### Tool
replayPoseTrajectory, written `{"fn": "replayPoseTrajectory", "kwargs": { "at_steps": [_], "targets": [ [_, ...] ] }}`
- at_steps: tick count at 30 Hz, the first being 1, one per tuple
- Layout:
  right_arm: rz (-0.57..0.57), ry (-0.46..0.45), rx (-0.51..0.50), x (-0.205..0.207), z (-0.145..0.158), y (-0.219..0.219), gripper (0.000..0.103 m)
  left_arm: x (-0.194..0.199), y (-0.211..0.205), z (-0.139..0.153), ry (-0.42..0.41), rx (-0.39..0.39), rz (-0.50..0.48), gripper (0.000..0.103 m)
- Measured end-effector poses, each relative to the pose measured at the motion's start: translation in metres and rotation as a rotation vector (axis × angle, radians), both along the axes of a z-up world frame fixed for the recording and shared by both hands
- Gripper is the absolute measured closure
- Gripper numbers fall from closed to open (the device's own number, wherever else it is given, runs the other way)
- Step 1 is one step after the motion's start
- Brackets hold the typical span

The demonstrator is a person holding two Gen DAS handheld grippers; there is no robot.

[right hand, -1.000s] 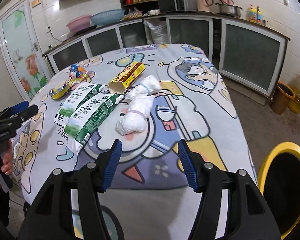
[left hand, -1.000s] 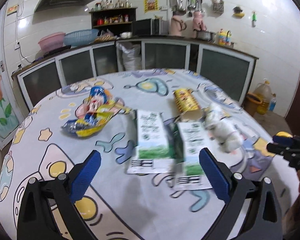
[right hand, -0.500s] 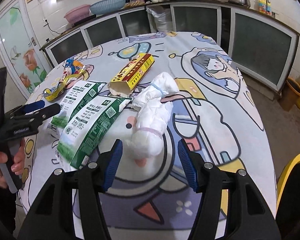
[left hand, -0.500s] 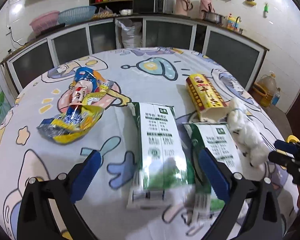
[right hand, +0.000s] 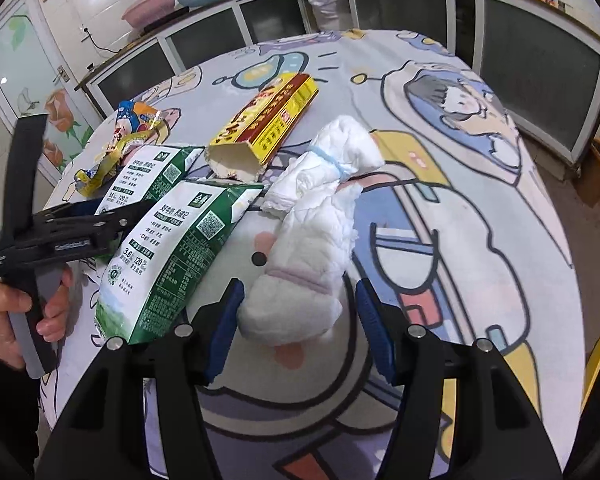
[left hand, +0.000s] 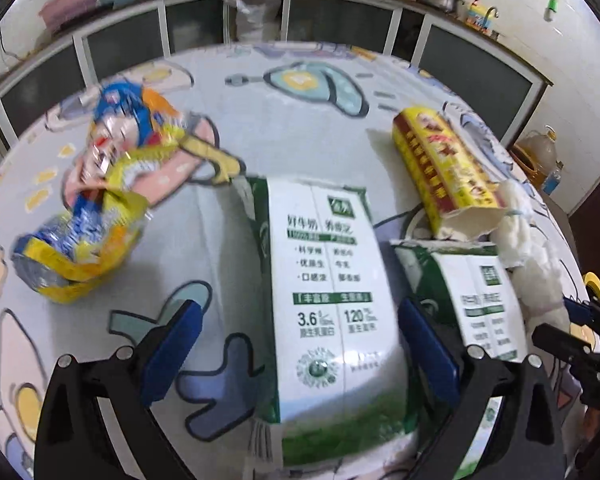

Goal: Collect trash
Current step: 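Grasp the white cloth bundle with the right gripper while the left gripper grasps a green milk carton bag, then carry the white bundle and milk carton bag over the yellow bin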

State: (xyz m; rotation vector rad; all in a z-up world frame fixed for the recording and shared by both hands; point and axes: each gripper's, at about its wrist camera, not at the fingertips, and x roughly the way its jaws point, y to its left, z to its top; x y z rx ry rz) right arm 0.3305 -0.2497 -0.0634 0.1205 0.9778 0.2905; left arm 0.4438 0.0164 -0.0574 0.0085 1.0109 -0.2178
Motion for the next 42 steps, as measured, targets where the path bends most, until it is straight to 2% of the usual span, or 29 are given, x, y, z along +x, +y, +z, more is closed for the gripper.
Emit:
{"fn": "replayPoseTrajectory", "kwargs": {
  "at_steps": [2, 3, 4, 5, 6, 7, 15, 28, 36, 42],
  "targets": [
    [0.008, 0.006, 0.0, 0.001, -0.002, 0.003, 0.048, 0.003, -0.002, -0.005, 0.008, 0.009, 0.003, 0.008],
    [0.014, 0.004, -0.009, 0.001, -0.002, 0.004, 0.052, 0.003, -0.003, -0.005, -0.002, 0.019, 0.001, 0.011],
    [0.015, 0.001, -0.007, 0.001, -0.002, 0.004, 0.059, 0.003, -0.003, -0.004, -0.007, 0.021, 0.002, 0.018],
    [0.017, 0.005, 0.003, 0.002, -0.002, 0.004, 0.061, 0.003, -0.003, -0.003, -0.013, 0.022, 0.009, 0.023],
    [0.016, 0.005, 0.006, 0.002, -0.002, 0.003, 0.063, 0.002, -0.002, -0.002, -0.017, 0.02, 0.011, 0.036],
    [0.015, 0.001, 0.007, 0.001, -0.001, 0.003, 0.065, 0.002, -0.002, 0.0, -0.022, 0.018, 0.015, 0.046],
    [0.024, -0.056, 0.03, -0.024, 0.022, -0.003, 0.066, -0.014, 0.016, 0.012, -0.011, -0.034, 0.057, 0.046],
    [-0.023, -0.145, 0.044, -0.096, 0.067, -0.035, 0.066, -0.115, 0.043, 0.071, -0.147, -0.039, 0.083, 0.046],
    [-0.041, -0.144, 0.057, -0.132, 0.066, -0.053, 0.066, -0.173, 0.024, 0.078, -0.166, -0.04, 0.031, 0.046],
    [-0.074, -0.122, 0.066, -0.154, 0.056, -0.072, 0.066, -0.2, -0.019, 0.075, -0.154, -0.049, -0.064, 0.046]
  ]
}}
